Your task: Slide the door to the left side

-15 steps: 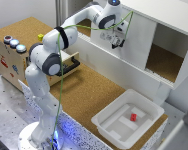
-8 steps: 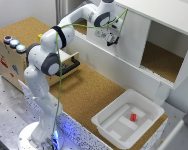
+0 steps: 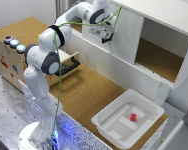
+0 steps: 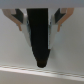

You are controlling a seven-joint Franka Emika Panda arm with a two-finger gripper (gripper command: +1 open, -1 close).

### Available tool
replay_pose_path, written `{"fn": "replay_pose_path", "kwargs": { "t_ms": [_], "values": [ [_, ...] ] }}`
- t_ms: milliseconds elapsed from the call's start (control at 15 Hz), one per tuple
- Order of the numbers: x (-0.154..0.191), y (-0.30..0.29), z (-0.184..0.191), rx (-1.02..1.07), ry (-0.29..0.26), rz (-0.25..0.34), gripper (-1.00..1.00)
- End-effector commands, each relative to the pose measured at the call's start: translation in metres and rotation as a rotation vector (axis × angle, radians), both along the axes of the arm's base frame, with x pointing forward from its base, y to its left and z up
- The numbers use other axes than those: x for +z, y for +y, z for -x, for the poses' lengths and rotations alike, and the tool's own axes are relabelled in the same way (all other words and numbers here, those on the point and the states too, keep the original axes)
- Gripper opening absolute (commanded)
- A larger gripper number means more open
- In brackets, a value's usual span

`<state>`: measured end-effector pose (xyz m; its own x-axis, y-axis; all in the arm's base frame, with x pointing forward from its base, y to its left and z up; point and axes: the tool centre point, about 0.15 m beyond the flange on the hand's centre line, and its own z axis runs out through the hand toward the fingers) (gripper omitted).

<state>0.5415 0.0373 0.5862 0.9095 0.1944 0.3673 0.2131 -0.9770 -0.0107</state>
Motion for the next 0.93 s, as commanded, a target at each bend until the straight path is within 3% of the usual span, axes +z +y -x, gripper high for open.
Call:
{"fn": "replay_pose_path", "kwargs": {
  "t_ms": [0,867],
  "values": [
    [-0.004,0.049,0.062,-0.03,-0.112,0.079,-1.0],
    [0.003,0.106,0.08,0.026,-0.13,0.071,-1.0]
  ]
}}
